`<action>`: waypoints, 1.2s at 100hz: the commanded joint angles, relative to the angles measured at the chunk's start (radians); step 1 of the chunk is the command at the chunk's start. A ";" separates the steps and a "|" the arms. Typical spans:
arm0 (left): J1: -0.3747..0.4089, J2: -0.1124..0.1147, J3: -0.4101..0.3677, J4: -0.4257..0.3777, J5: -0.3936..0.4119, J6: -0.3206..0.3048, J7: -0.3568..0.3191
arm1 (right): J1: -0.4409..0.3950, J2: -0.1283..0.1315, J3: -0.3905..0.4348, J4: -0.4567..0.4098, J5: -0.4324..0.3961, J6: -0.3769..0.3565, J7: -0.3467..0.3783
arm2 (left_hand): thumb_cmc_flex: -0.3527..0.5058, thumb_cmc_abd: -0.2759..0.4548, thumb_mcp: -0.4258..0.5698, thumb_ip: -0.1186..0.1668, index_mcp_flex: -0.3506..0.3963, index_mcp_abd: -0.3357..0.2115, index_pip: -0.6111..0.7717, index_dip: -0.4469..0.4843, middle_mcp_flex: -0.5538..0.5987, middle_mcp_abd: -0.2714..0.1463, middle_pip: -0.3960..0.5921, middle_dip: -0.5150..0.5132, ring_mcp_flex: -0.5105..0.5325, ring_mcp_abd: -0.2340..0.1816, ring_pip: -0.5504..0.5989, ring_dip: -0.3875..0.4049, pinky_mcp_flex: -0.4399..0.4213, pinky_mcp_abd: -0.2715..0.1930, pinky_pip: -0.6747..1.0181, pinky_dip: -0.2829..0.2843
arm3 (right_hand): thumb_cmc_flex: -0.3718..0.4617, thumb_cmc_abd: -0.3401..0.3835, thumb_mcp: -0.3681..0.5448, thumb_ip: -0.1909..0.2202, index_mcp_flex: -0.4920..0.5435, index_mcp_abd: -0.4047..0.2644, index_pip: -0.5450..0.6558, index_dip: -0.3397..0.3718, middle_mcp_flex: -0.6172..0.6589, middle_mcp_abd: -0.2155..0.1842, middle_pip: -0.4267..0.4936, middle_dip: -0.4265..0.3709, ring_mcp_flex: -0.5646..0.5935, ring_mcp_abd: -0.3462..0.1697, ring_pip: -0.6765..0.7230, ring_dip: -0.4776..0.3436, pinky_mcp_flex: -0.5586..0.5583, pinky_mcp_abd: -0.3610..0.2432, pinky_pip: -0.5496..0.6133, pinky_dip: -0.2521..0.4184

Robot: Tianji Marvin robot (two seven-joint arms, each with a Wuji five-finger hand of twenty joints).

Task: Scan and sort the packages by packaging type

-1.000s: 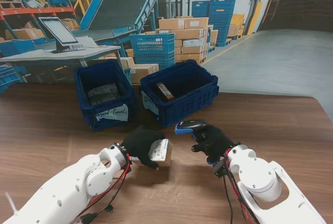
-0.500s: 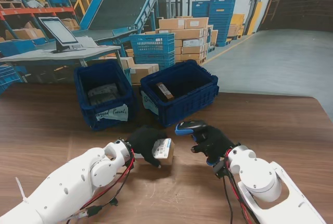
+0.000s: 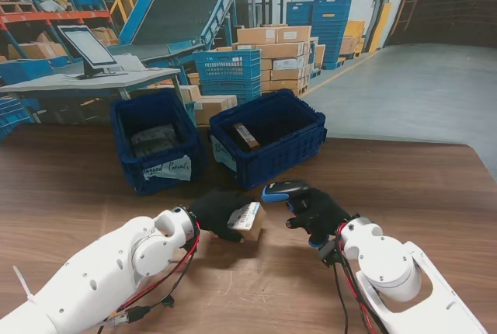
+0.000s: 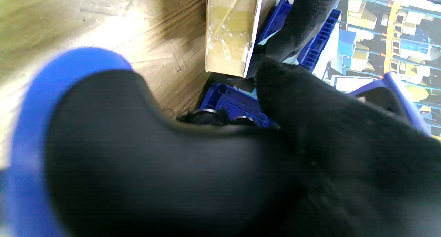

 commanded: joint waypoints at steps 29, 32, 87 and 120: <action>0.022 0.024 -0.012 -0.085 0.010 -0.008 -0.119 | -0.018 -0.002 0.010 -0.027 -0.007 0.004 0.017 | -0.042 0.131 -0.027 0.046 -0.106 0.066 -0.211 -0.093 -0.234 0.104 -0.163 -0.132 -0.243 0.078 -0.121 -0.153 -0.103 0.016 -0.201 -0.074 | 0.076 0.043 0.012 0.006 0.059 -0.045 0.065 0.050 0.000 0.025 0.006 0.007 0.016 -0.019 0.052 0.020 0.000 -0.002 0.017 0.008; 0.022 0.027 -0.012 -0.093 0.006 -0.011 -0.138 | -0.018 -0.002 0.010 -0.027 -0.007 0.005 0.016 | -0.044 0.138 -0.039 0.045 -0.116 0.065 -0.216 -0.093 -0.246 0.109 -0.177 -0.141 -0.261 0.080 -0.130 -0.164 -0.109 0.015 -0.223 -0.085 | 0.077 0.044 0.013 0.006 0.059 -0.045 0.065 0.050 0.001 0.026 0.006 0.007 0.016 -0.021 0.052 0.020 0.000 -0.002 0.017 0.008; 0.134 0.014 -0.139 -0.161 0.004 -0.021 -0.040 | -0.024 0.004 0.016 -0.063 -0.052 0.035 0.024 | -0.047 0.156 -0.068 0.048 -0.060 0.029 -0.196 -0.086 -0.215 0.082 -0.174 -0.137 -0.285 0.059 -0.127 -0.196 -0.106 0.004 -0.290 -0.113 | 0.075 0.043 0.013 0.006 0.059 -0.045 0.064 0.051 0.002 0.024 0.005 0.007 0.017 -0.021 0.052 0.020 0.002 -0.002 0.017 0.007; 0.267 -0.002 -0.285 -0.256 -0.039 0.002 0.030 | -0.022 0.009 -0.003 -0.113 -0.154 0.105 0.015 | -0.048 0.195 -0.080 0.052 0.043 -0.032 -0.152 -0.067 -0.132 0.042 -0.141 -0.131 -0.221 0.038 -0.112 -0.195 -0.077 -0.001 -0.284 -0.117 | 0.073 0.043 0.013 0.006 0.059 -0.044 0.064 0.051 0.002 0.021 0.005 0.008 0.017 -0.022 0.051 0.019 0.002 -0.004 0.017 0.007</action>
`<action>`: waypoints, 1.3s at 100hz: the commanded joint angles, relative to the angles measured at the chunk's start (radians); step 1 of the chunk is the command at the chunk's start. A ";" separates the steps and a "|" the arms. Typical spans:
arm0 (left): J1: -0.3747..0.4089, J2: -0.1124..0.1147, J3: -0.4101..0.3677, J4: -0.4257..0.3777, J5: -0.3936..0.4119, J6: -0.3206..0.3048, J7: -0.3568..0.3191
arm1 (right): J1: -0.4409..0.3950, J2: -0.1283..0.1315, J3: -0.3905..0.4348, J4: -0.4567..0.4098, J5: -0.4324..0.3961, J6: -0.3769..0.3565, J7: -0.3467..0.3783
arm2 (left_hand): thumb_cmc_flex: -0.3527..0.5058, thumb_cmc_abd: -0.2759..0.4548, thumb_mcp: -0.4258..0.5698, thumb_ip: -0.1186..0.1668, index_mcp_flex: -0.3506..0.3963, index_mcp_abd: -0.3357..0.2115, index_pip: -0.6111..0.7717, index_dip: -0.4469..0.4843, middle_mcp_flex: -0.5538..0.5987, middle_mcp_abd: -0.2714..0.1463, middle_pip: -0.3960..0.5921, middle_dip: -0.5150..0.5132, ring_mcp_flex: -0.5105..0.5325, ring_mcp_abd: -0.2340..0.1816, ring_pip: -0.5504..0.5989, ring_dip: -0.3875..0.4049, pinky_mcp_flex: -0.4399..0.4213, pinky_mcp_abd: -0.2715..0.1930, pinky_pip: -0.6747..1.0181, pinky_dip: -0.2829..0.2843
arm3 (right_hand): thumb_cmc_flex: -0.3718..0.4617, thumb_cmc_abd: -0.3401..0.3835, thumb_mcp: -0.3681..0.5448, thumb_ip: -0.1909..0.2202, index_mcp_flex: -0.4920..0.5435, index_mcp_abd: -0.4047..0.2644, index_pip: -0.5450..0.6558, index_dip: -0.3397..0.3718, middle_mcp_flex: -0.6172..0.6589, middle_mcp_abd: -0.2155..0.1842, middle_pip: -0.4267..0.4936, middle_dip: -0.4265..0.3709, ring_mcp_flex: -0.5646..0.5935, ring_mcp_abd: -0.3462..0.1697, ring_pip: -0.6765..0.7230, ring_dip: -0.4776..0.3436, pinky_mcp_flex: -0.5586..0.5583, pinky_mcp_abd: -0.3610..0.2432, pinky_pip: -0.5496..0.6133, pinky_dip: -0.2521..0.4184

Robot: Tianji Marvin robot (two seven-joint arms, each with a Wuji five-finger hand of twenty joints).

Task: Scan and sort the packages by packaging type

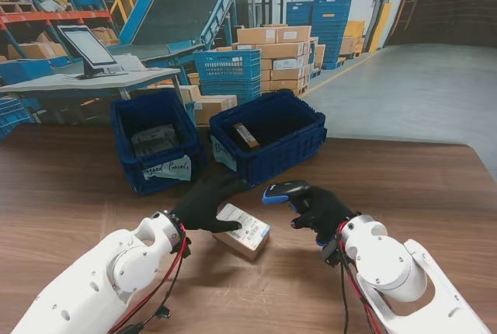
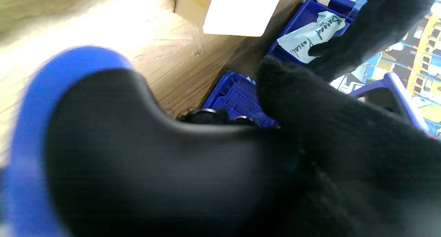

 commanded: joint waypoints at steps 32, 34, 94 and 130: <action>0.145 -0.017 -0.138 -0.129 -0.062 0.016 0.023 | 0.007 0.001 -0.016 -0.046 -0.029 0.036 0.019 | -0.007 0.046 -0.024 0.024 0.060 -0.036 0.023 0.017 0.052 -0.023 0.018 0.012 0.041 -0.017 0.007 -0.011 0.013 -0.003 -0.021 -0.012 | 0.071 0.043 0.015 0.006 0.059 -0.044 0.064 0.050 0.001 0.020 0.004 0.007 0.018 -0.024 0.051 0.019 0.004 -0.007 0.016 0.006; 0.154 -0.015 -0.147 -0.139 -0.064 0.015 0.016 | 0.006 0.001 -0.015 -0.048 -0.033 0.036 0.021 | -0.007 0.048 -0.025 0.024 0.060 -0.035 0.023 0.018 0.052 -0.023 0.017 0.012 0.040 -0.017 0.006 -0.011 0.013 -0.003 -0.021 -0.013 | 0.071 0.043 0.014 0.006 0.059 -0.044 0.064 0.050 0.001 0.020 0.005 0.007 0.018 -0.024 0.051 0.019 0.004 -0.007 0.016 0.006; 0.236 -0.017 -0.228 -0.193 -0.084 0.012 0.022 | -0.048 0.032 0.024 -0.099 -0.146 0.030 0.119 | -0.002 0.064 -0.058 0.029 0.078 -0.050 0.035 0.024 0.062 -0.019 0.002 0.011 0.038 -0.015 0.001 -0.014 0.011 -0.003 -0.022 -0.024 | 0.067 0.043 0.017 0.005 0.058 -0.045 0.064 0.049 0.003 0.015 0.004 0.006 0.020 -0.029 0.048 0.018 0.008 -0.009 0.015 0.004; 0.231 -0.024 -0.224 -0.173 -0.099 0.006 0.046 | -0.053 0.035 0.007 -0.089 -0.179 0.029 0.121 | 0.001 0.070 -0.067 0.032 0.079 -0.049 0.035 0.025 0.062 -0.017 -0.002 0.011 0.034 -0.014 -0.001 -0.015 0.010 -0.003 -0.024 -0.027 | 0.067 0.042 0.018 0.004 0.057 -0.049 0.061 0.055 0.003 0.015 0.005 0.006 0.020 -0.027 0.048 0.019 0.008 -0.008 0.014 0.004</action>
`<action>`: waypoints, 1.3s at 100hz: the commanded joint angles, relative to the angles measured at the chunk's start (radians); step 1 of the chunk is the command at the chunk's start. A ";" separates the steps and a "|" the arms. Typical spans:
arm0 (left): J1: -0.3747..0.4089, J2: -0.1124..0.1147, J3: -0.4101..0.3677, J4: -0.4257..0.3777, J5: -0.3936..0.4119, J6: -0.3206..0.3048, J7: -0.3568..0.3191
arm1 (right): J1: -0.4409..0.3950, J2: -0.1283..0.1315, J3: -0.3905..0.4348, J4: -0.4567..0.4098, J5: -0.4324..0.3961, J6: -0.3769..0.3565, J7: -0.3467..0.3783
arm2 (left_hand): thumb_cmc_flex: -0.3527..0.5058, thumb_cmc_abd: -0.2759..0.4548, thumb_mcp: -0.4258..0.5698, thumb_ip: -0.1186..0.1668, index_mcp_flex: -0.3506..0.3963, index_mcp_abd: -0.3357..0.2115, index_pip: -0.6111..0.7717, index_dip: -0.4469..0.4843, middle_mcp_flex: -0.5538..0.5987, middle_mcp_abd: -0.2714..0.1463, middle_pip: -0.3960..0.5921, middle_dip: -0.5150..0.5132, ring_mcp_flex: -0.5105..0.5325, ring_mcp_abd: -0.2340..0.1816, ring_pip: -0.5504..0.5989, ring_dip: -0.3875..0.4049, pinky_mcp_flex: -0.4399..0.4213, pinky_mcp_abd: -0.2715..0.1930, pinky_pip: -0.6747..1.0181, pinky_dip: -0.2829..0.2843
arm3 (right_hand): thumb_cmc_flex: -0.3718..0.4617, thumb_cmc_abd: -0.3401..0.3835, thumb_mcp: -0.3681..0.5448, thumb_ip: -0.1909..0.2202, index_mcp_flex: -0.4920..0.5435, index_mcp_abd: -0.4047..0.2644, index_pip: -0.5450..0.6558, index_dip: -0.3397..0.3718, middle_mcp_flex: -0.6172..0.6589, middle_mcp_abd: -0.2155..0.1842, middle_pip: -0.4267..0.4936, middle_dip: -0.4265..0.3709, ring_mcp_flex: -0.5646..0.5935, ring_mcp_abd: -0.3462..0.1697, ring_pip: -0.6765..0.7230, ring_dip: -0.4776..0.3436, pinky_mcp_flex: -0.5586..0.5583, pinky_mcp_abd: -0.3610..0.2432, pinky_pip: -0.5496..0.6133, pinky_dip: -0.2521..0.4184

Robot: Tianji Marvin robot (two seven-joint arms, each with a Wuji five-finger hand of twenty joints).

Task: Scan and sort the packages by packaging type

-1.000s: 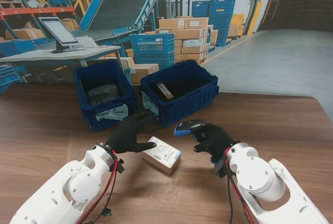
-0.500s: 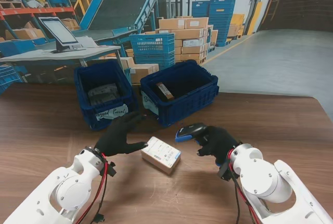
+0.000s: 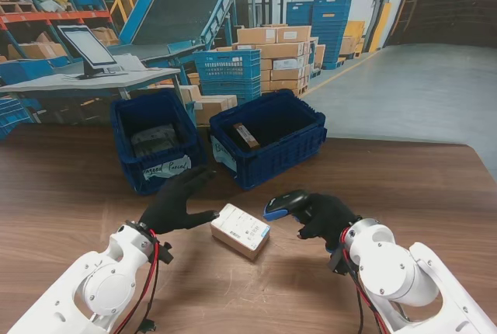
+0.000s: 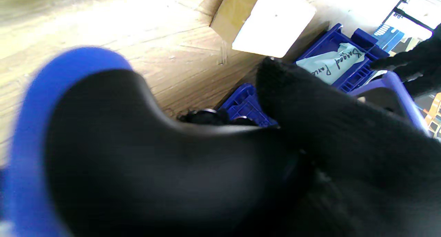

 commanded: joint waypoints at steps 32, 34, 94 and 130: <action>-0.003 -0.011 0.010 0.011 -0.015 -0.002 -0.001 | 0.006 0.001 -0.056 0.054 -0.083 -0.033 -0.004 | 0.001 0.030 -0.030 0.033 0.017 -0.031 0.007 0.015 0.020 -0.012 -0.016 0.007 0.002 -0.012 -0.005 -0.015 -0.004 -0.004 -0.030 -0.016 | 0.064 0.042 0.019 0.004 0.057 -0.049 0.061 0.054 0.003 0.012 0.005 0.006 0.021 -0.031 0.046 0.018 0.010 -0.007 0.014 0.003; -0.003 -0.011 0.010 0.012 -0.017 -0.003 -0.001 | 0.008 0.000 -0.059 0.057 -0.087 -0.033 -0.006 | 0.001 0.030 -0.030 0.033 0.017 -0.030 0.007 0.015 0.018 -0.011 -0.016 0.007 0.002 -0.013 -0.005 -0.015 -0.004 -0.005 -0.031 -0.016 | 0.064 0.042 0.020 0.004 0.057 -0.049 0.061 0.054 0.003 0.012 0.005 0.006 0.022 -0.031 0.046 0.018 0.010 -0.007 0.014 0.003; -0.007 -0.012 0.022 0.049 -0.037 -0.031 -0.002 | 0.059 -0.008 -0.165 0.142 -0.130 -0.047 -0.070 | 0.006 0.032 -0.032 0.035 0.017 -0.028 0.006 0.015 0.011 -0.008 -0.022 0.007 -0.007 -0.012 -0.008 -0.017 -0.007 -0.009 -0.041 -0.018 | 0.062 0.042 0.020 0.004 0.056 -0.053 0.058 0.060 0.003 0.010 0.005 0.004 0.021 -0.033 0.046 0.018 0.011 -0.009 0.013 0.002; -0.006 -0.011 0.014 0.065 -0.055 -0.043 -0.020 | 0.115 -0.013 -0.216 0.212 -0.125 -0.069 -0.093 | 0.006 0.034 -0.035 0.035 0.017 -0.029 0.006 0.016 0.007 -0.008 -0.024 0.006 -0.011 -0.013 -0.010 -0.018 -0.007 -0.009 -0.047 -0.019 | 0.062 0.042 0.021 0.004 0.056 -0.053 0.057 0.061 0.002 0.010 0.005 0.005 0.022 -0.034 0.046 0.019 0.010 -0.010 0.013 0.002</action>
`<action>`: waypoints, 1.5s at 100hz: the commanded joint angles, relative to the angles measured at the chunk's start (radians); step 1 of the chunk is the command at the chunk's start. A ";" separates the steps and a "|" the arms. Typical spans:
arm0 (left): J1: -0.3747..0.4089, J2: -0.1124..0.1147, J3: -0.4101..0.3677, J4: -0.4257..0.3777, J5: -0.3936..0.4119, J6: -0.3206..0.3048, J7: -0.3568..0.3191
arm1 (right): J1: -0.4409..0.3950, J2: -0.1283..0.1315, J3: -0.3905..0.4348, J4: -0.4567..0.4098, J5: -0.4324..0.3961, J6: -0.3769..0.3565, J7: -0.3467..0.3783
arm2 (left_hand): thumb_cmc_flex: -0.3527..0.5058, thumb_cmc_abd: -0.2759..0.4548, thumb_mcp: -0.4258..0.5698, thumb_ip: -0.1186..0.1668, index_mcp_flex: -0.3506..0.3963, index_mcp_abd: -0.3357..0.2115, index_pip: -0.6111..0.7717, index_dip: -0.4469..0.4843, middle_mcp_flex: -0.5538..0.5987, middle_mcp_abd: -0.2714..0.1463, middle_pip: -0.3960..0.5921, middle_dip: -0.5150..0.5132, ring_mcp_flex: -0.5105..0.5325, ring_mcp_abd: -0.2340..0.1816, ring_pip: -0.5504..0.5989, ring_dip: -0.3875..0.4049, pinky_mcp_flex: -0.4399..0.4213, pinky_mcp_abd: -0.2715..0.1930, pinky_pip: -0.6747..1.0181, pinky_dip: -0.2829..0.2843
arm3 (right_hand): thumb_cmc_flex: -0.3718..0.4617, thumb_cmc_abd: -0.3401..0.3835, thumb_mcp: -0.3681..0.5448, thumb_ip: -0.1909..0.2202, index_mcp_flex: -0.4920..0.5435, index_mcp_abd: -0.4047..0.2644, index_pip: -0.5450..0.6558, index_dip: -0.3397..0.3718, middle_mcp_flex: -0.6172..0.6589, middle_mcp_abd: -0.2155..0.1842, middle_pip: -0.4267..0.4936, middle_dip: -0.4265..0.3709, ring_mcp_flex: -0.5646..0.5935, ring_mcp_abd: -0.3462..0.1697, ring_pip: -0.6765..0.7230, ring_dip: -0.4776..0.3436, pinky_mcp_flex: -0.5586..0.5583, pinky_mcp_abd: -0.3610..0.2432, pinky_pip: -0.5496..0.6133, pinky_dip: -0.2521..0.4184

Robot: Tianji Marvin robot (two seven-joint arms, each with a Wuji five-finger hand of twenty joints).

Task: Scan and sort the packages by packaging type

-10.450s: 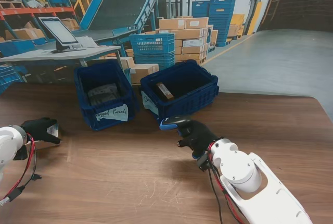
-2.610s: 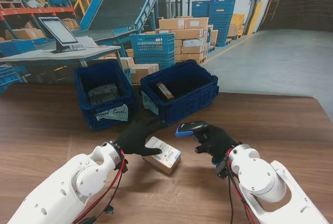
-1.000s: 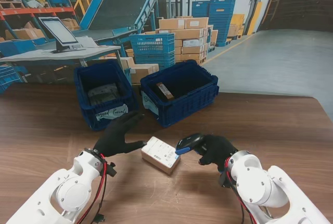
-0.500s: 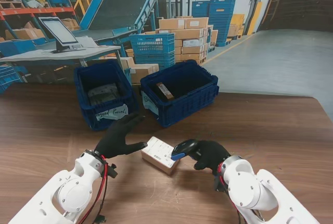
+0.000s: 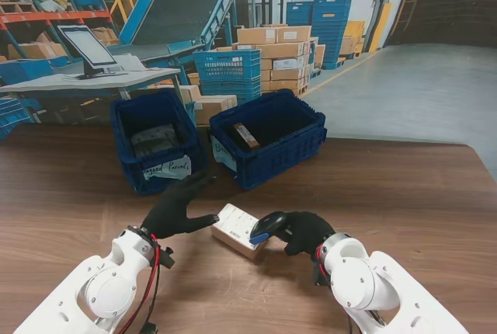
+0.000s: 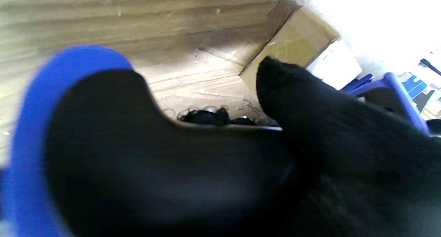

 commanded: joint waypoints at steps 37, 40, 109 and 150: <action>-0.001 -0.002 -0.005 0.029 -0.031 -0.020 -0.039 | 0.046 -0.019 -0.044 0.063 -0.008 -0.033 -0.019 | 0.007 0.026 -0.038 0.036 0.011 -0.031 0.003 0.013 0.003 -0.007 -0.025 0.006 -0.017 -0.013 -0.012 -0.011 -0.008 -0.010 -0.039 -0.008 | 0.061 0.042 0.020 0.004 0.057 -0.055 0.063 0.050 0.003 0.008 0.004 0.005 0.022 -0.034 0.045 0.019 0.004 -0.001 0.012 0.001; -0.002 -0.002 -0.004 0.029 -0.032 -0.020 -0.041 | 0.047 -0.019 -0.045 0.064 -0.008 -0.034 -0.020 | 0.008 0.025 -0.038 0.036 0.011 -0.030 0.003 0.013 0.003 -0.008 -0.025 0.006 -0.018 -0.014 -0.012 -0.011 -0.008 -0.010 -0.040 -0.008 | 0.061 0.042 0.021 0.004 0.057 -0.056 0.063 0.050 0.003 0.008 0.004 0.005 0.022 -0.034 0.045 0.019 0.004 -0.001 0.012 0.001; -0.002 -0.002 0.002 0.031 -0.040 -0.020 -0.048 | 0.048 -0.023 -0.045 0.085 -0.005 -0.052 -0.040 | 0.009 0.025 -0.039 0.036 0.008 -0.030 0.002 0.013 -0.005 -0.007 -0.028 0.005 -0.025 -0.014 -0.014 -0.013 -0.009 -0.013 -0.047 -0.006 | 0.060 0.042 0.021 0.004 0.057 -0.056 0.061 0.053 0.002 0.008 0.005 0.006 0.022 -0.036 0.045 0.019 0.005 -0.001 0.012 0.001; 0.001 -0.002 0.000 0.030 -0.038 -0.025 -0.045 | 0.040 -0.019 -0.047 0.084 -0.054 -0.039 -0.047 | 0.009 0.026 -0.043 0.036 0.006 -0.030 0.001 0.014 -0.008 -0.007 -0.031 0.005 -0.029 -0.013 -0.016 -0.014 -0.010 -0.013 -0.051 -0.004 | 0.059 0.041 0.022 0.003 0.058 -0.060 0.060 0.056 0.003 0.006 0.005 0.005 0.022 -0.036 0.044 0.019 0.005 -0.002 0.012 0.001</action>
